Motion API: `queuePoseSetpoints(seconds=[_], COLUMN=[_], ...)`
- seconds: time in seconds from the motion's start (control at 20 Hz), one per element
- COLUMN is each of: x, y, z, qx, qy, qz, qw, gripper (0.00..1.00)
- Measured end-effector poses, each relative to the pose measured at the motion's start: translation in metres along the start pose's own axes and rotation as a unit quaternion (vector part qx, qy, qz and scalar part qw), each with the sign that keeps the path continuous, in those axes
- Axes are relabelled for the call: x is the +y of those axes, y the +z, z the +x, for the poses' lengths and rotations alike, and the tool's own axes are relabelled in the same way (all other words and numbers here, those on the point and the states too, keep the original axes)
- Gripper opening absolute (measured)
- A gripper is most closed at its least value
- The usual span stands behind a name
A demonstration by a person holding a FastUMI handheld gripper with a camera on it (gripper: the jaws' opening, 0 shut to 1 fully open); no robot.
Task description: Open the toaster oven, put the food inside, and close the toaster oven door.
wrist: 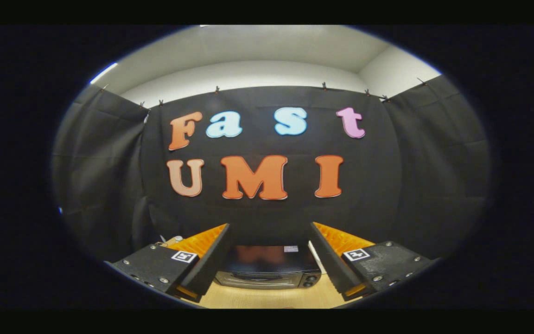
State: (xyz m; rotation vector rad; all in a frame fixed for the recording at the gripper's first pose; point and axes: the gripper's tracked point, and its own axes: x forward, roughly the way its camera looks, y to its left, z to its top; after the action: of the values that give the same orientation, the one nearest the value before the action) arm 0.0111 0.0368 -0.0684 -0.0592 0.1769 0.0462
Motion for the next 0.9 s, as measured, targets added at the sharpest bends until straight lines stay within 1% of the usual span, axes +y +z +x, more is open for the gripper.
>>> queuePoseSetpoints(seconds=[0.15,0.35,0.45,0.6,0.8,0.9], x=[0.013,0.032,0.031,0.036,0.032,0.033], y=[-0.032,-0.092,-0.129,-0.176,-0.222,-0.242], z=[0.027,0.064,0.077,0.095,0.113,0.114], qx=[0.03,0.085,0.123,0.168,0.207,0.224], qy=[0.014,0.035,0.035,0.038,0.026,0.025], qz=[-0.009,-0.019,-0.024,-0.015,-0.023,-0.029], qw=[0.999,0.996,0.992,0.985,0.978,0.974], gripper=[0.99,0.99,0.99,0.99,0.99,0.99])
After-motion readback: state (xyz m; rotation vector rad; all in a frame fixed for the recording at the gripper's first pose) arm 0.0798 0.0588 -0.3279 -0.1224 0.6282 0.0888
